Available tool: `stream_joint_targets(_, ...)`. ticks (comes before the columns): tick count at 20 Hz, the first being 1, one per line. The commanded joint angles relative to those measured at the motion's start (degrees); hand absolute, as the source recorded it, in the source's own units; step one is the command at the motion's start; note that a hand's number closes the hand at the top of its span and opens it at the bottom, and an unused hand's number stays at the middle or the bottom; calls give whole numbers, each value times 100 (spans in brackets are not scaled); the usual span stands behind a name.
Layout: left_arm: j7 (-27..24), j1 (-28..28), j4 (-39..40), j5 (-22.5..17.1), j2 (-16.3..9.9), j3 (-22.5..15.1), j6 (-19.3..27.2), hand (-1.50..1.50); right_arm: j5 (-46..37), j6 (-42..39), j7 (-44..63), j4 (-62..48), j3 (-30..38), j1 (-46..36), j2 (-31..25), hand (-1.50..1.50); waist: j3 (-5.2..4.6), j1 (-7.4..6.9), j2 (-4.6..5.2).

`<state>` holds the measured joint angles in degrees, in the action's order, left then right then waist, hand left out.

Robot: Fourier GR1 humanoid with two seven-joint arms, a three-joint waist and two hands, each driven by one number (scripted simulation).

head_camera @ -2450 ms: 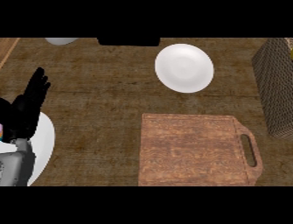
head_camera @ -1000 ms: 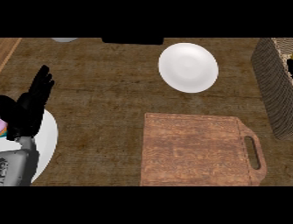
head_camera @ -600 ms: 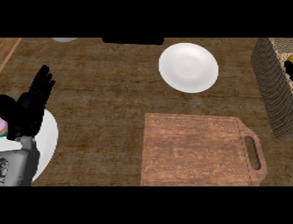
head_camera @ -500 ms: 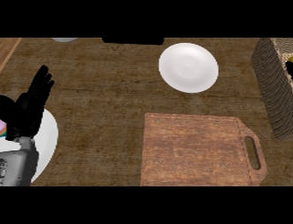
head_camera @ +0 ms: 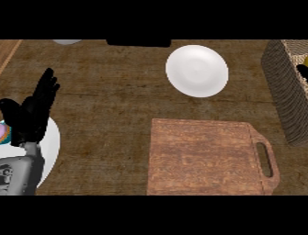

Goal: Pick the lemon from the cutting board and place it in the basket

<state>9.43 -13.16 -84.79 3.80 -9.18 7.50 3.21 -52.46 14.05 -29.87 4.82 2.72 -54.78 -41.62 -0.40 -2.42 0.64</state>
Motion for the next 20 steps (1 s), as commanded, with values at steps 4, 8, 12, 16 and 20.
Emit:
stream_joint_targets(4,50,159,-46,-135,-215,190,-156,0,879,-574,-654,31,835,57,-247,-150,60,19,18)
stream_joint_targets(8,25,-45,110,-32,-78,87,-31,0,1539,-1083,-640,24,1453,-95,-345,-150,57,107,8)
stream_joint_targets(12,26,-227,210,-133,-197,196,-128,0,1932,-1605,-277,-61,1828,-143,-791,-150,55,105,15)
stream_joint_targets(16,13,-103,135,-195,-273,290,-170,0,2450,-2126,-363,-270,2325,227,-1166,-150,66,91,33)
stream_joint_targets(20,-202,16,236,-258,-220,258,-283,0,2704,-2746,-346,-278,2544,511,-1636,-150,69,49,52)
